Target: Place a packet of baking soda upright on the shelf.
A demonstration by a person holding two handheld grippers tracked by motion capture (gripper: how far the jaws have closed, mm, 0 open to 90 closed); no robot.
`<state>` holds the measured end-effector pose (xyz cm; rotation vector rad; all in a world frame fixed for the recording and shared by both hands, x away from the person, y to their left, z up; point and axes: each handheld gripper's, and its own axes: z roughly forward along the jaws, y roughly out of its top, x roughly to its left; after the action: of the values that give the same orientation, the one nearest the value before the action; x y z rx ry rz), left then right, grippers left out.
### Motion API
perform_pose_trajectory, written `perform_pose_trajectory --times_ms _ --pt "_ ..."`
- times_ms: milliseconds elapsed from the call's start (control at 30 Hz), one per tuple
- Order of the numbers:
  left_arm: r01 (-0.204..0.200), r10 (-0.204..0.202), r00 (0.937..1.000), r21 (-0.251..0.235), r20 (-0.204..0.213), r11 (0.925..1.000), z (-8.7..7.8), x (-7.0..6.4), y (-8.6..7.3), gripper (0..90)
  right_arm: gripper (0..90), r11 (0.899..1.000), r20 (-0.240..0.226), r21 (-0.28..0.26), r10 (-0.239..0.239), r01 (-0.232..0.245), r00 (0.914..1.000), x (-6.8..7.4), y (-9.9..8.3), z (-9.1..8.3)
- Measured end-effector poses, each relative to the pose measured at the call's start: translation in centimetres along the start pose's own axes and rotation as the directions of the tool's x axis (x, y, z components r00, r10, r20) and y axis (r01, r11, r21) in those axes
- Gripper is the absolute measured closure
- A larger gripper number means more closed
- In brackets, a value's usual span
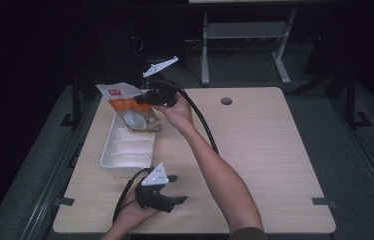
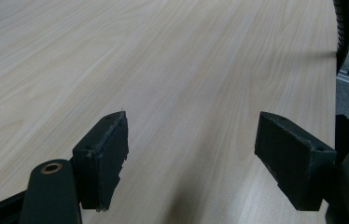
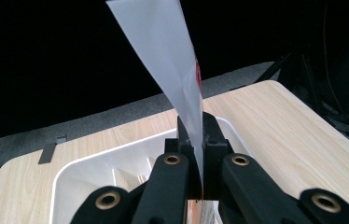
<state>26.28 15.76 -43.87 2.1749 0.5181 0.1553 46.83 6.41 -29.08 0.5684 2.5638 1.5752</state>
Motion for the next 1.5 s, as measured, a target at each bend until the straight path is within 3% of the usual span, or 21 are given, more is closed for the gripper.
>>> perform_pose_trajectory --times_ms 400,667,867,1000,1167,1300,1367,1433,1500 --pt "-0.009 0.009 1.0000 0.002 0.000 1.0000 0.1 -0.1 0.0 25.0 90.0 1.000 -0.024 0.006 -0.006 0.006 0.9997 0.3 -0.1 2.5" --pt "-0.012 0.012 0.9999 0.002 0.003 0.9999 0.1 -0.1 0.0 25.0 90.0 0.998 -0.028 0.056 -0.004 0.006 0.9996 0.3 -0.6 4.5" --pt "-0.013 0.013 0.9999 -0.002 0.003 0.9999 0.1 -0.1 0.0 25.0 90.0 0.999 -0.046 0.032 0.006 -0.005 0.9989 0.4 -0.8 5.1" --pt "-0.011 0.011 0.9999 -0.004 0.003 0.9999 0.1 -0.2 0.0 25.0 90.0 0.999 -0.041 0.015 0.048 -0.047 0.9980 0.1 -1.4 5.6" --pt "-0.024 0.024 0.9997 0.004 0.001 0.9997 0.1 -0.3 0.1 25.0 89.8 0.995 -0.023 0.034 0.092 -0.091 0.9955 -0.8 -2.9 6.2" --pt "-0.024 0.024 0.9997 0.005 0.001 0.9997 0.1 -0.3 0.1 24.9 89.2 0.990 -0.031 0.014 0.143 -0.143 0.9892 -1.4 -3.5 6.1" --pt "-0.025 0.025 0.9997 0.004 -0.001 0.9997 0.1 -0.3 0.1 24.9 88.0 0.990 -0.017 0.037 0.140 -0.140 0.9900 -1.5 -3.5 6.0" --pt "-0.024 0.024 0.9997 0.002 -0.002 0.9997 0.1 -0.3 0.1 24.7 79.9 0.991 0.004 0.071 0.111 -0.111 0.9938 -1.3 -3.4 5.9" --pt "-0.025 0.025 0.9997 0.002 -0.001 0.9997 0.1 -0.3 0.1 24.7 76.7 0.986 -0.007 0.131 0.109 -0.107 0.9941 -1.3 -3.6 6.0"
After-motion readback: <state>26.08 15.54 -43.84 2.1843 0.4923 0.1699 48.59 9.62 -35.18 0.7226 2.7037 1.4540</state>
